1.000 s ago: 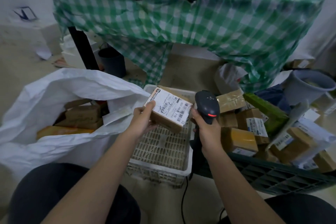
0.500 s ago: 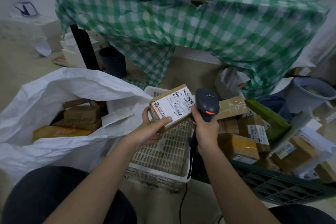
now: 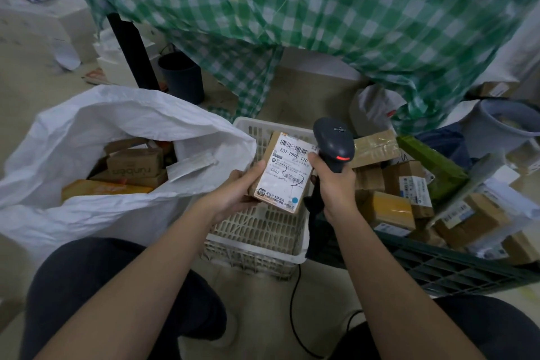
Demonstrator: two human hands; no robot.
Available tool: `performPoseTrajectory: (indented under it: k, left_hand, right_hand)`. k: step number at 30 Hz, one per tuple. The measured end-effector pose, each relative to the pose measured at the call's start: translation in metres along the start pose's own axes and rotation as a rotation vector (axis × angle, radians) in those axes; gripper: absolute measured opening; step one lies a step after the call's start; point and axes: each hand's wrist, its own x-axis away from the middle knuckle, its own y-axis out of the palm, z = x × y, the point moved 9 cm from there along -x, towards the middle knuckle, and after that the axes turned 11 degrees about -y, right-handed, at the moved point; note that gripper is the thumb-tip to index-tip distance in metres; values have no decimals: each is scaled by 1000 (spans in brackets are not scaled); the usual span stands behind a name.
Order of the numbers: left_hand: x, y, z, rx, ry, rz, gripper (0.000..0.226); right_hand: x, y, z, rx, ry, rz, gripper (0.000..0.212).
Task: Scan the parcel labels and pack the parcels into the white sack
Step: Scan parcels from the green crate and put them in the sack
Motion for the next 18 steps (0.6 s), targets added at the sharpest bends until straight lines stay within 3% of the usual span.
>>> performPoseTrajectory:
  k: [5, 10, 14, 18]
  left_hand:
    - [10, 1, 10, -160, -27, -15, 88]
    - [13, -4, 16, -125, -36, 49, 58]
    - [8, -18, 11, 2, -45, 120, 70]
    - [7, -26, 18, 83, 20, 186, 77]
  right_hand:
    - [-8, 2, -6, 21, -7, -91, 29]
    - [-11, 10, -11, 102, -18, -199, 22]
    - [-5, 6, -13, 290, -79, -179, 10]
    - [11, 2, -6, 380, -72, -214, 13]
